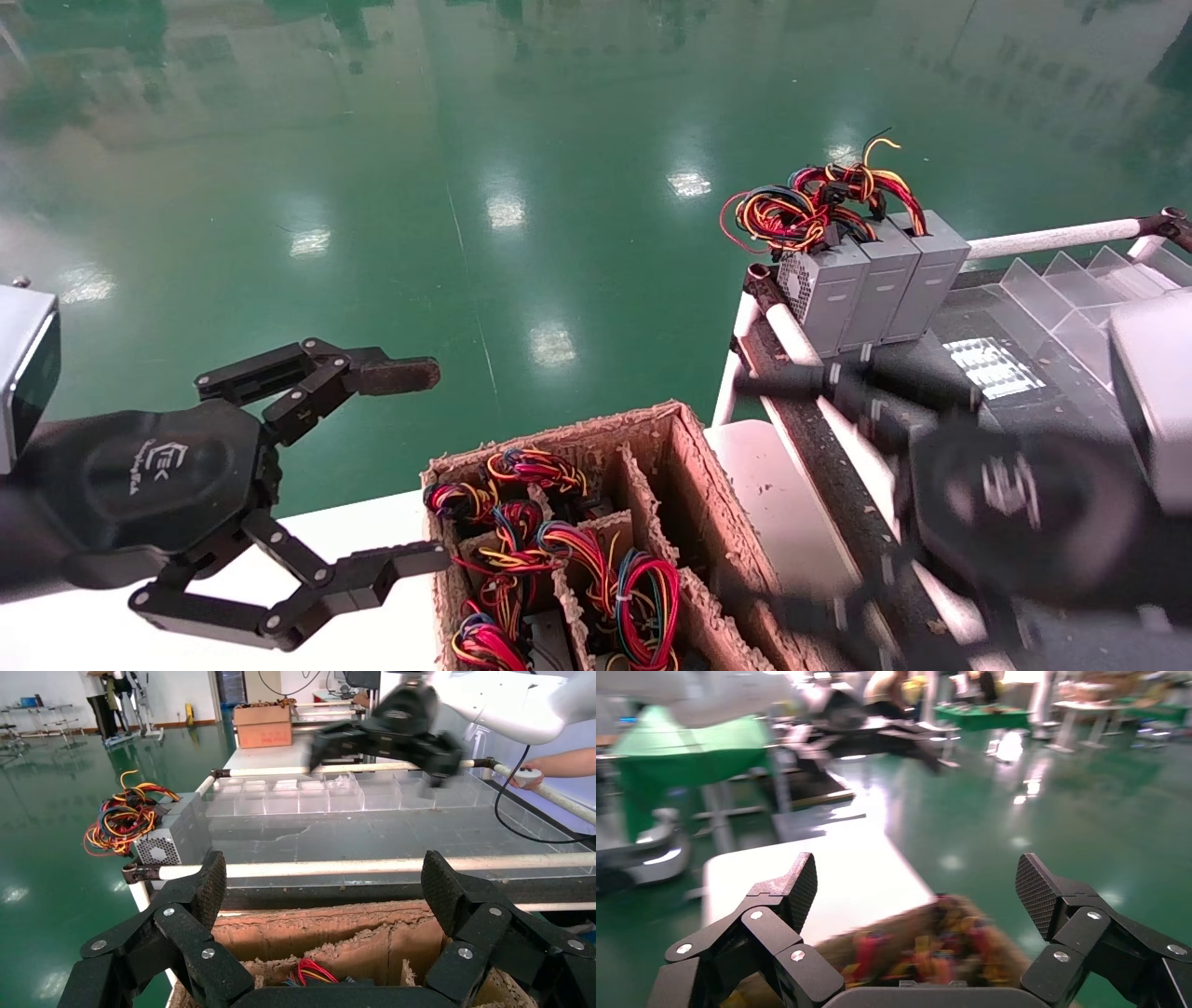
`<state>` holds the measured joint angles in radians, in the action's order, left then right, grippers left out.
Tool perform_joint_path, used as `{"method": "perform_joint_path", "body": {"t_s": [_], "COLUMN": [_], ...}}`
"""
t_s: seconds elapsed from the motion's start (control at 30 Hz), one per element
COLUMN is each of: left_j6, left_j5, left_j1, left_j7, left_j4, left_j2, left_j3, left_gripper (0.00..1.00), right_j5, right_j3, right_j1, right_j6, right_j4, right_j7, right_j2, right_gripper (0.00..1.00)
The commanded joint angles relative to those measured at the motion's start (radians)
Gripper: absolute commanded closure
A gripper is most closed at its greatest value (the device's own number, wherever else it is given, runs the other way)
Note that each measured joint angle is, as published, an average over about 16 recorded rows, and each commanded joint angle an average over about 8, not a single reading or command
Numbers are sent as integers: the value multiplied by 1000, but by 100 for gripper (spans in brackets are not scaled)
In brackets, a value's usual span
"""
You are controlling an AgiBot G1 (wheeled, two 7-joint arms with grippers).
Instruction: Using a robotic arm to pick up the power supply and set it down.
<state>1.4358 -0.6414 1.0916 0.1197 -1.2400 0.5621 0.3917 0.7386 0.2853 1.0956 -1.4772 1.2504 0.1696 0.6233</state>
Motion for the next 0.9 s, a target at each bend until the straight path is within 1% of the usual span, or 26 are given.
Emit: {"method": "perform_joint_path", "body": {"t_s": [0.03, 0.2, 0.9], "left_j6": [0, 0, 0], "left_j5": [0, 0, 0], "left_j1": [0, 0, 0], "left_j7": [0, 0, 0], "left_j4": [0, 0, 0], "left_j2": [0, 0, 0], "left_j3": [0, 0, 0], "left_gripper": [0, 0, 0], "right_j5": [-10, -18, -10], "right_j3": [-7, -12, -7], "right_j1": [-26, -42, -23], "right_j6": [-23, -37, -20], "right_j4": [42, 68, 36], "right_j7": [20, 28, 18], "right_j2": [-14, -24, -13], "right_gripper": [0, 0, 0]}}
